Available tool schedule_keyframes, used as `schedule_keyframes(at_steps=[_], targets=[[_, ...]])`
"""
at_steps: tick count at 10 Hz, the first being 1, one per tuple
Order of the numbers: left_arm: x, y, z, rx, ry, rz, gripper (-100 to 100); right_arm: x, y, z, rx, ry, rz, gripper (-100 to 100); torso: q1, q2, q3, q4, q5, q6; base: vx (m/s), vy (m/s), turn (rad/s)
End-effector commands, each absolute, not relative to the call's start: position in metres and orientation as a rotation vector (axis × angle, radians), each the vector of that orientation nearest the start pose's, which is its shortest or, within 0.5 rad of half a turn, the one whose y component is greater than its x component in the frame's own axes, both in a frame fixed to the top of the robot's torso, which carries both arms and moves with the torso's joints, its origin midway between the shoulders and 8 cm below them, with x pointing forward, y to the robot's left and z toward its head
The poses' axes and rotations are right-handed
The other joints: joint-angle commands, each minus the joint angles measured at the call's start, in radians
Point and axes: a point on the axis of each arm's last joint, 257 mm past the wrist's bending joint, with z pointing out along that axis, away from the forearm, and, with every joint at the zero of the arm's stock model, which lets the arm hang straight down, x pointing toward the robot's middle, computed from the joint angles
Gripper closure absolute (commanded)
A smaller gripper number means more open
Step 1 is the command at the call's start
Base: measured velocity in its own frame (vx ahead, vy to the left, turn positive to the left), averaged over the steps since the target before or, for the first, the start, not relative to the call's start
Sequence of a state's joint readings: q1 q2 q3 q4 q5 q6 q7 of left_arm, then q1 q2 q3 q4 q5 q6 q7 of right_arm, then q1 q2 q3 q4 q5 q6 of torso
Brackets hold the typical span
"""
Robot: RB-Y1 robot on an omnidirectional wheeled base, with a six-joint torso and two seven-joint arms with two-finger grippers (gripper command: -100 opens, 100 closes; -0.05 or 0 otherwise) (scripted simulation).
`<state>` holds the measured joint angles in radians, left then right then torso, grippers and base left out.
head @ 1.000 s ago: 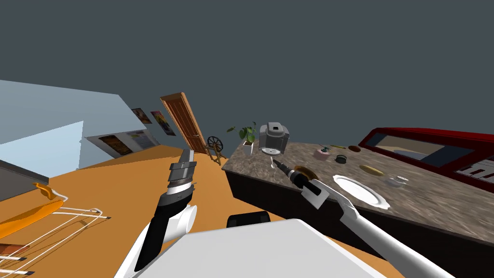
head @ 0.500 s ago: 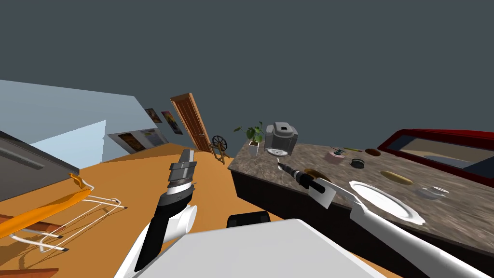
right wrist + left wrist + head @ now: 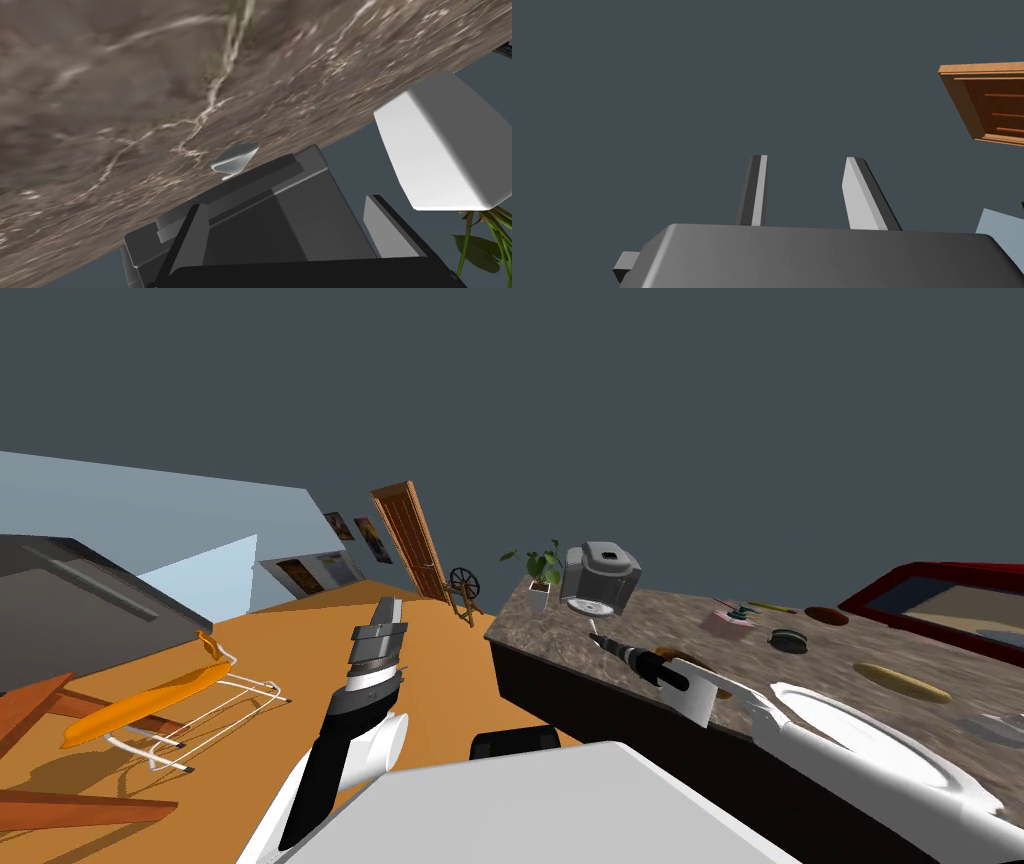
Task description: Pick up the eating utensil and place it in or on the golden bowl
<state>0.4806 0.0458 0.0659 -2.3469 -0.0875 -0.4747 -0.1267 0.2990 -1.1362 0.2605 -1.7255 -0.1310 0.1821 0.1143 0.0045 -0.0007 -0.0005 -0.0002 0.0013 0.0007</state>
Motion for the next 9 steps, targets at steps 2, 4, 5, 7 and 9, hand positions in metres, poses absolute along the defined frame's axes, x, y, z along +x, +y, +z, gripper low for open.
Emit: schedule_keyframes(at_steps=[2, 4, 5, 7, 9], targets=[[0.334, 0.279, 0.056, -0.466, 0.677, -1.08, 0, 0.392, -0.503, -0.316, 0.495, 2.149, 0.131, -100, 0.0, -0.001, 0.0, 0.0, 0.0, 0.0, 0.042, 0.093, 0.15], [0.334, 0.279, 0.056, -0.466, 0.677, -1.08, 0, 0.369, -0.546, -0.324, 0.494, 2.207, 0.001, -100, 0.005, -0.001, -0.001, 0.0, 0.001, -0.001, 0.057, 0.149, 0.165], [0.334, 0.279, 0.056, -0.466, 0.677, -1.08, 0, 0.37, -0.548, -0.322, 0.488, 2.208, -0.005, -100, 0.005, -0.002, -0.001, 0.0, 0.001, 0.0, 0.054, 0.085, 0.041], [0.334, 0.279, 0.056, -0.466, 0.677, -1.08, 0, 0.347, -0.587, -0.326, 0.489, 2.254, -0.121, -100, 0.001, 0.0, 0.0, 0.0, 0.0, 0.0, 0.045, 0.078, 0.127], [0.334, 0.279, 0.056, -0.466, 0.677, -1.08, 0, 0.337, -0.603, -0.327, 0.491, 2.273, -0.171, -100, 0.003, -0.001, -0.001, 0.0, 0.001, 0.0, 0.048, 0.086, 0.088]])
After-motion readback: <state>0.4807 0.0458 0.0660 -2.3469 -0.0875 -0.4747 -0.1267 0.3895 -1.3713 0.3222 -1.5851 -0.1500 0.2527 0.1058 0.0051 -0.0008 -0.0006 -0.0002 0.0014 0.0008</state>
